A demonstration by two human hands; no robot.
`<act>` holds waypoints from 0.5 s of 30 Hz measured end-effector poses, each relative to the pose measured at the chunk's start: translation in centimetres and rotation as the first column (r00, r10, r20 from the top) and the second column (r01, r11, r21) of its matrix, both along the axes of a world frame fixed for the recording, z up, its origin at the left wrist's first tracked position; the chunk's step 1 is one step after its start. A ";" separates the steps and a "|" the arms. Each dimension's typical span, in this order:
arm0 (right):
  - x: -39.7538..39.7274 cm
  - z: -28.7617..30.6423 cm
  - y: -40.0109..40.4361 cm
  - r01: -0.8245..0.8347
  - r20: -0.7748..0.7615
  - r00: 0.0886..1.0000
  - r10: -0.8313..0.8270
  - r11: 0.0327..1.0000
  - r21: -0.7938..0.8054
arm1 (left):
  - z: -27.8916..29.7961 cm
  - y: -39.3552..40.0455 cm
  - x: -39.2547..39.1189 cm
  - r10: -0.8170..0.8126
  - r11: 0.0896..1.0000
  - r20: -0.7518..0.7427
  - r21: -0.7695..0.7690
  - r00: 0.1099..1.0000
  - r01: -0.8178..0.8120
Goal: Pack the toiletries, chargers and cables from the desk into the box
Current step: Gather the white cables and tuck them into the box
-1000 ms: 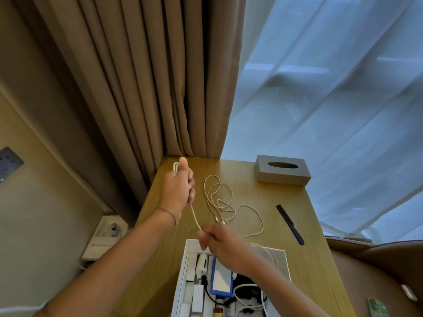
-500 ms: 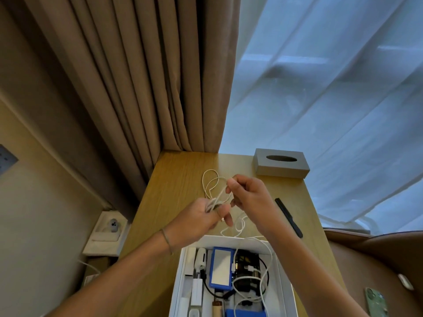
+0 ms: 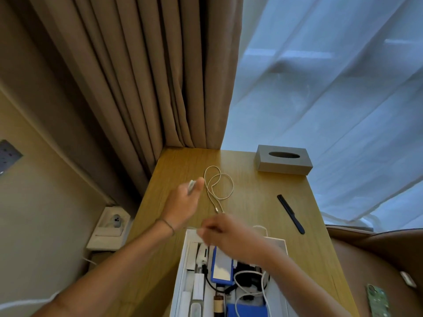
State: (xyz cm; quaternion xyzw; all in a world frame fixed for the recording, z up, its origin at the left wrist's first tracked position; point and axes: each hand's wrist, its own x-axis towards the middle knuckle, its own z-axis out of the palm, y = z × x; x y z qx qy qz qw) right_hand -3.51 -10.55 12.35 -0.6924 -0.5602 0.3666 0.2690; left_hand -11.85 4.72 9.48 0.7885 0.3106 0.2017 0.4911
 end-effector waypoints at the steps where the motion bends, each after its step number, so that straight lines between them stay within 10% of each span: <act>1: 0.9 1.2 -0.1 0.050 -0.083 0.995 -0.047 0.998 0.035 | -0.5 -0.3 -0.4 -0.102 0.995 -0.036 -0.027 0.994 0.101; 5: 4.5 3.2 0.4 0.272 -0.181 0.954 -0.239 0.944 0.189 | -0.6 -2.2 -1.7 -0.498 0.781 -0.018 -0.445 0.867 0.439; 8: 5.1 1.6 1.1 0.385 -0.176 0.920 -0.349 0.889 0.247 | 0.7 -3.6 -1.7 -0.555 0.735 0.095 -0.408 0.826 0.541; 15: 2.7 -5.0 1.1 0.460 -0.039 0.886 -0.462 0.868 0.185 | 2.7 -2.7 -1.0 0.161 0.967 0.093 -0.213 0.982 -0.139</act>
